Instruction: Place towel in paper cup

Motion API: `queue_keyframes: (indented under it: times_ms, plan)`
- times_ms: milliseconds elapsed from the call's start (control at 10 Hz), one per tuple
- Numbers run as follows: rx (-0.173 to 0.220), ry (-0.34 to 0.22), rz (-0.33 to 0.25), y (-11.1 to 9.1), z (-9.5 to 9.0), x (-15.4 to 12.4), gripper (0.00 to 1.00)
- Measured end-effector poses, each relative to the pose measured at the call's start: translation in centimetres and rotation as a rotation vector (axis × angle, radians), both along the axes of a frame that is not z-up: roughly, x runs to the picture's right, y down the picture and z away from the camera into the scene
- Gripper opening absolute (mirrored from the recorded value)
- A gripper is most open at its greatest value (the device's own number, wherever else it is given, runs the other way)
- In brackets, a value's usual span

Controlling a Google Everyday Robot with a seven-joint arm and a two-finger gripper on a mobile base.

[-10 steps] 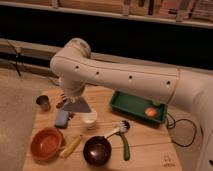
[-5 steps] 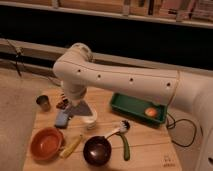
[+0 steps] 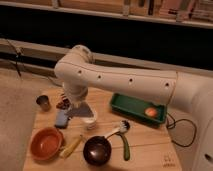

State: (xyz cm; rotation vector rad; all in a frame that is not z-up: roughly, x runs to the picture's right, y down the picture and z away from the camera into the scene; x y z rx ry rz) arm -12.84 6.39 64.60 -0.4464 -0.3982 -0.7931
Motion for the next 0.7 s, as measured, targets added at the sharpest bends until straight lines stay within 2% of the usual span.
queue_keyframes:
  times_ms: [200,500,700]
  plan:
    - [0.025,0.039,0.006,0.0,-0.3,1.1,0.45]
    - [0.035,0.086,0.029,0.3,-0.2,3.2,0.74]
    - [0.031,0.097,0.045,0.4,-0.2,3.9,0.8]
